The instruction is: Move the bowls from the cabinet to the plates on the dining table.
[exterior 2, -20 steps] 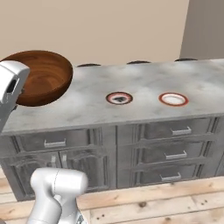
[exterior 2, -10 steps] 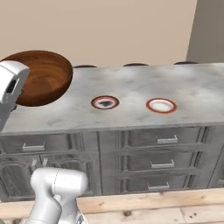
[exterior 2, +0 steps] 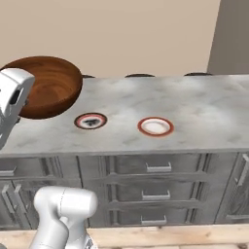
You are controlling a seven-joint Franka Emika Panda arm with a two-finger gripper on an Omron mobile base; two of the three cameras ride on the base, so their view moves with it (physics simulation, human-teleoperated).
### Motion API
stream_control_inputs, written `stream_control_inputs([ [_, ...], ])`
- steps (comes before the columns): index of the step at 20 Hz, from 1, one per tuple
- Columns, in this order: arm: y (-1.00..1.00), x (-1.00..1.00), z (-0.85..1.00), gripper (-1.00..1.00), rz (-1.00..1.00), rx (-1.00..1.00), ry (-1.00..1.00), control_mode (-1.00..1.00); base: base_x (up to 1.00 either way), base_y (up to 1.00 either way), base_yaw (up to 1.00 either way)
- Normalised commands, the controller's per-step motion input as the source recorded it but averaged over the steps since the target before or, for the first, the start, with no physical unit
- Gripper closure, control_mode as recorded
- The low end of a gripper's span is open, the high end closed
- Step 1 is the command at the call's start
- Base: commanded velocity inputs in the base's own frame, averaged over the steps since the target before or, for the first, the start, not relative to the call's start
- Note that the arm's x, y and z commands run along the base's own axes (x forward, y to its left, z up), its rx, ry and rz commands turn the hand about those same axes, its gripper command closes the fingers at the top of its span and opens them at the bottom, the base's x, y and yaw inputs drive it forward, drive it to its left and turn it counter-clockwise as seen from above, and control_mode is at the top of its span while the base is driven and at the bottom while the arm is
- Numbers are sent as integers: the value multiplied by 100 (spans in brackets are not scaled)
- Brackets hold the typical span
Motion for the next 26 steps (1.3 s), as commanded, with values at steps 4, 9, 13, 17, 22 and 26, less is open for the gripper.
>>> stream_control_inputs([
  [4,0,0,0,100,0,0,0,100,100,-9,17],
  [9,0,0,0,100,0,0,0,100,94,0,18],
  [13,0,0,0,100,0,0,0,100,72,-3,17],
  [17,0,0,0,100,0,0,0,100,45,-12,12],
  [22,0,0,0,100,0,0,0,100,18,-11,8],
  [26,0,0,0,100,0,0,0,100,3,-1,2],
])
